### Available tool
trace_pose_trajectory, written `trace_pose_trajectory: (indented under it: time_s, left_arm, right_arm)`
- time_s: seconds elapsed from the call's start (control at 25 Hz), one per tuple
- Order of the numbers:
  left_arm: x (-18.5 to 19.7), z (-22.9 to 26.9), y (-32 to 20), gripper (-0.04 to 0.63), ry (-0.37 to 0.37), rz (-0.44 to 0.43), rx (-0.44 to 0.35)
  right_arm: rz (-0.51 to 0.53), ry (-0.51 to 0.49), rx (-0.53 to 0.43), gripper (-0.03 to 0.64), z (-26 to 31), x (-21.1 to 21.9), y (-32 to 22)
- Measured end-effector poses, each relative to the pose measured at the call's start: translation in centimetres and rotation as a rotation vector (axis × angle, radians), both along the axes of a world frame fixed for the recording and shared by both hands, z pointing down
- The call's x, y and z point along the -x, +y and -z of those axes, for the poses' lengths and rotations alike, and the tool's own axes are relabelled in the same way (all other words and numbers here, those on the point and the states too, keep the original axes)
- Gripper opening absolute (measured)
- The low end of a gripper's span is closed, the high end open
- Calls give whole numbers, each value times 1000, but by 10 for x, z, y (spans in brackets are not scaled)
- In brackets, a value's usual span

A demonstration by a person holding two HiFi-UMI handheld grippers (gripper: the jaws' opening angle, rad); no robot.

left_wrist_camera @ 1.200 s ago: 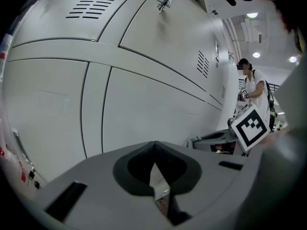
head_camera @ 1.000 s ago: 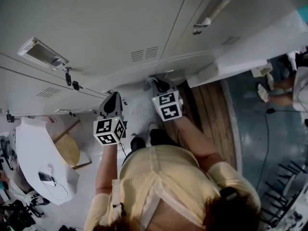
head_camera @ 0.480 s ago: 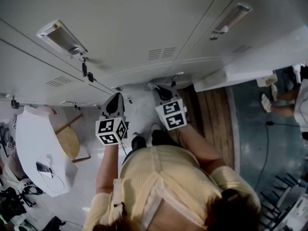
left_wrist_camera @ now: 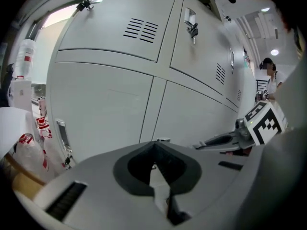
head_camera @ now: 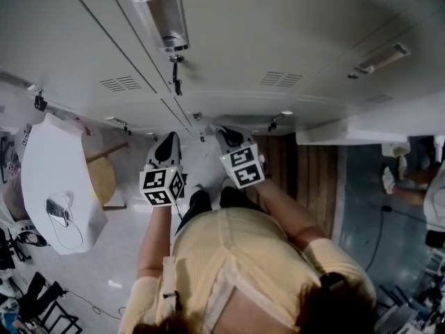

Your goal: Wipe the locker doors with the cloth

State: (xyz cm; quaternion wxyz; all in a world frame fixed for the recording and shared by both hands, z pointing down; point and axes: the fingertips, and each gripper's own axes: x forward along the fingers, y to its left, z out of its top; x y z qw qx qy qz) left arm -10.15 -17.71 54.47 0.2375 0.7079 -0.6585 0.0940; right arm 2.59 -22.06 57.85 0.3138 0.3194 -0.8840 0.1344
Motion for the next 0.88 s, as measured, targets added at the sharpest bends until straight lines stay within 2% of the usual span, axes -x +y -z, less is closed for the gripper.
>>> trace_pose_trajectory:
  time_s: [0.28, 0.48, 0.88]
  left_arm:
    - [29, -11, 27, -8, -7, 76, 28]
    - [40, -18, 36, -8, -10, 100, 37]
    - [51, -28, 41, -8, -12, 111, 39]
  right_arm:
    - [94, 18, 2, 17, -20, 41, 8]
    - [126, 41, -5, 17, -36, 60, 7]
    - [85, 104, -2, 17, -69, 61, -13]
